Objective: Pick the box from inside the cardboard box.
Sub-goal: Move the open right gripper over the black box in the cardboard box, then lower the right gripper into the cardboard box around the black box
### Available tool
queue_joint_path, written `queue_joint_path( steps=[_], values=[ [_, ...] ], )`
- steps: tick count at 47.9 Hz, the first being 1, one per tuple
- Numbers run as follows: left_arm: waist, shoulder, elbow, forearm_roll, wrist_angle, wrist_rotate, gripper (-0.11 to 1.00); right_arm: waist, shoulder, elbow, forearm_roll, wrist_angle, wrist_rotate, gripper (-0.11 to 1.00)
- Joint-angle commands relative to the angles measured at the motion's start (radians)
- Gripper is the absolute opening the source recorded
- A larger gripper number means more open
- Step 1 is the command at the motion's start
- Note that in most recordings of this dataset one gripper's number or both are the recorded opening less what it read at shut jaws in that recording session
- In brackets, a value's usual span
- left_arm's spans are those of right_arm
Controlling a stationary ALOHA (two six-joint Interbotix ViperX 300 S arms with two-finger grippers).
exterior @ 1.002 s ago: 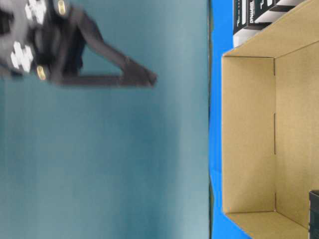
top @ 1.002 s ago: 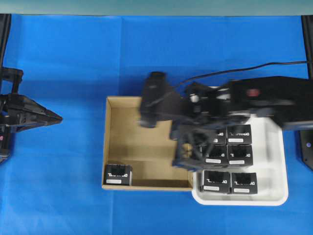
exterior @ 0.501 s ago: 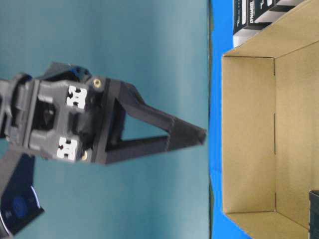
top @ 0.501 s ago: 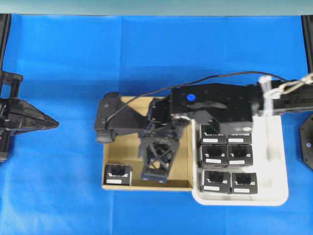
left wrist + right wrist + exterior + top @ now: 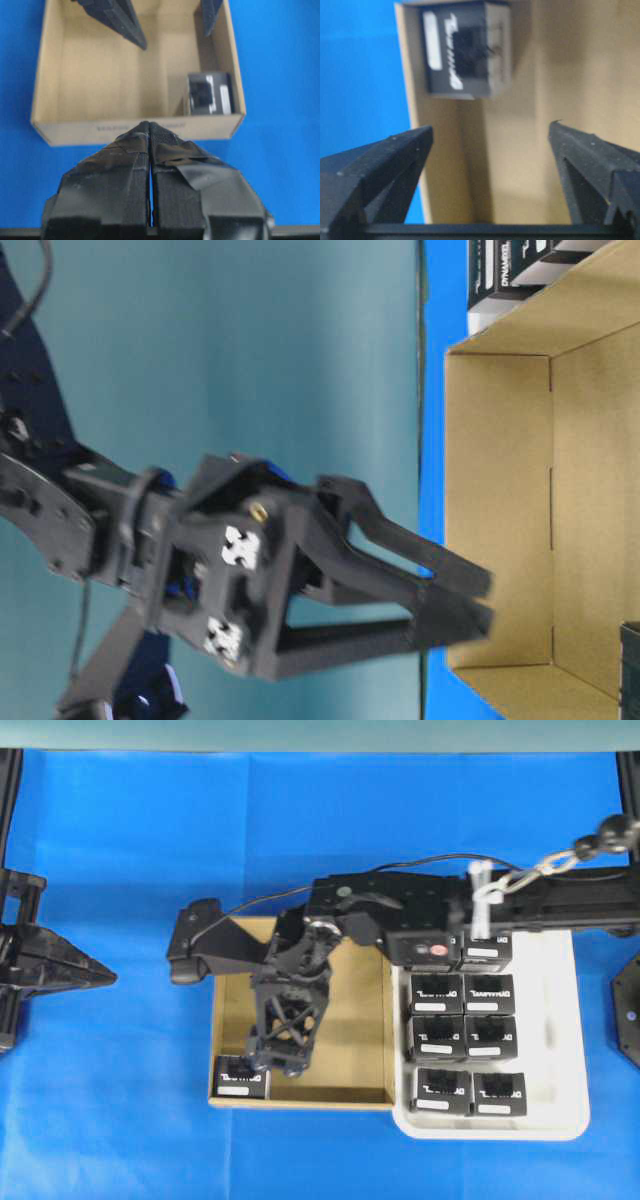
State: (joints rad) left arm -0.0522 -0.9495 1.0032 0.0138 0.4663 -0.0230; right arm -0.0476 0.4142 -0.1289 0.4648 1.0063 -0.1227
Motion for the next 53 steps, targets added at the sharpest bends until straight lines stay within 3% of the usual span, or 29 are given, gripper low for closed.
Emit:
queue_joint_path(
  steps=[1,7,35,46,53],
  values=[
    [-0.003,0.003,-0.031,0.003,0.011,-0.006,-0.04,0.002,0.028,-0.021,0.054,-0.014,-0.026,1.0],
    [-0.005,0.003,-0.031,0.003,0.021,-0.012,-0.04,0.005,0.061,-0.046,0.081,-0.023,-0.044,1.0],
    [-0.003,0.006,-0.028,0.003,0.021,-0.009,-0.04,0.048,0.16,-0.084,0.084,-0.078,-0.041,1.0],
    [-0.003,0.006,-0.028,0.003,0.021,-0.011,-0.04,0.051,0.172,-0.084,0.072,-0.103,-0.037,1.0],
    [-0.003,0.006,-0.026,0.003,0.021,-0.011,-0.04,0.051,0.175,-0.083,0.038,-0.1,-0.034,1.0]
  ],
)
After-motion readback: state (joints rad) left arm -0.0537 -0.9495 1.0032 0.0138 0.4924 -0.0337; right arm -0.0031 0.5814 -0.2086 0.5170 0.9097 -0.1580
